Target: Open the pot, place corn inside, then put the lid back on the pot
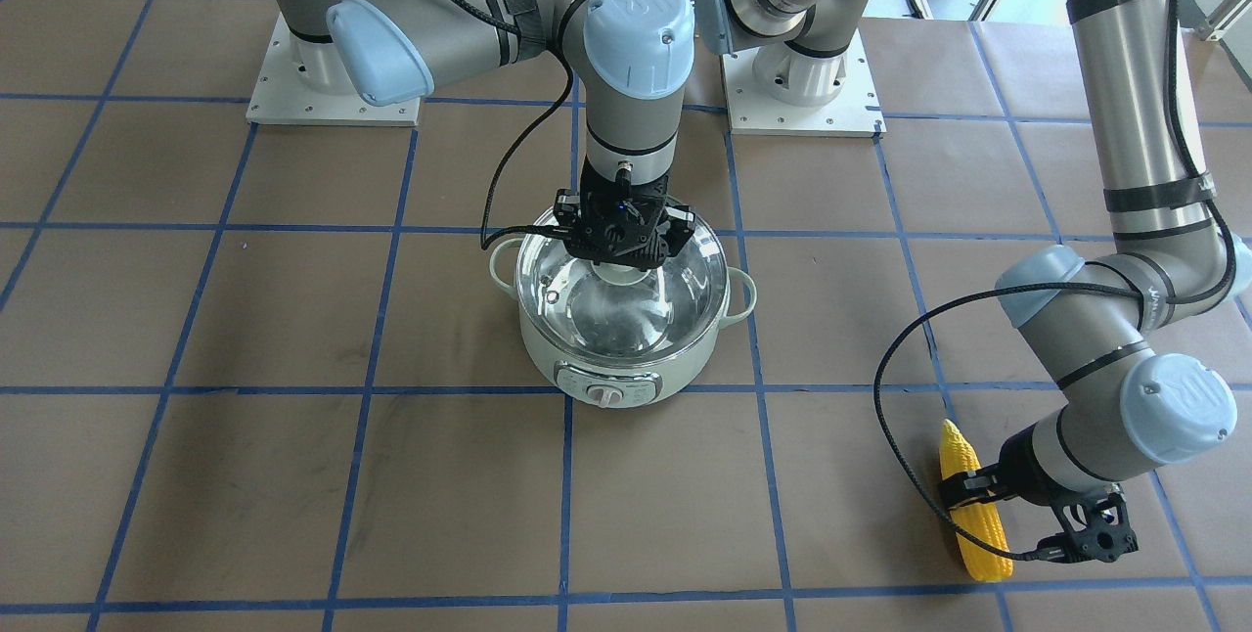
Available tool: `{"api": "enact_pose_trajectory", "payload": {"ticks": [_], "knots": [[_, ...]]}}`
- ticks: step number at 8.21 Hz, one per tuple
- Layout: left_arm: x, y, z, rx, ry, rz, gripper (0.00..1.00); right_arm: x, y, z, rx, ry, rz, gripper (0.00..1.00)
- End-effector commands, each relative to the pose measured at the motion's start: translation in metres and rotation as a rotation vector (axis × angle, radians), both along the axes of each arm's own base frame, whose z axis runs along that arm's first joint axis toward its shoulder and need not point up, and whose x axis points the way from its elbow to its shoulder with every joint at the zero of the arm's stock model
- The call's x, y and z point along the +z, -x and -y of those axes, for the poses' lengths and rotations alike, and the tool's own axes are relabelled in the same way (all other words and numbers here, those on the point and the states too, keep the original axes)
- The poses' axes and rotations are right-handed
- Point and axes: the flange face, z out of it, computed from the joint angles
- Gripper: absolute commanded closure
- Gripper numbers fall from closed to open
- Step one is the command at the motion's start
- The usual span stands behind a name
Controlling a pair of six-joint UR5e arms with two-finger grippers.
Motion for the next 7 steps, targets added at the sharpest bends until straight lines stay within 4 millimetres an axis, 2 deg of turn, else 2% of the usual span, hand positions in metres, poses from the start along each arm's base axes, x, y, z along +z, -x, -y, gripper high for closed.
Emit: {"api": "enact_pose_trajectory", "payload": {"ticks": [1,2,3,5,6,7], "knots": [[0.014,0.000,-0.002,-0.001,0.002,0.013,1.00,0.003,0.000,0.001,0.001,0.003,0.004,0.64],[0.026,0.000,-0.003,-0.003,0.014,0.017,1.00,0.007,0.000,0.001,0.000,0.010,0.006,0.66],[0.046,0.001,-0.007,-0.003,0.026,0.023,1.00,0.032,0.002,0.001,-0.002,0.055,0.019,0.66],[0.101,0.013,-0.023,-0.012,0.039,0.024,1.00,0.079,0.029,-0.006,0.054,0.087,0.027,0.66],[0.123,0.033,-0.026,-0.033,0.070,0.027,1.00,0.104,0.060,-0.006,0.065,0.083,0.020,0.66],[0.149,0.074,-0.033,-0.040,0.090,0.027,1.00,0.127,0.096,-0.003,0.072,0.089,0.014,0.67]]}}
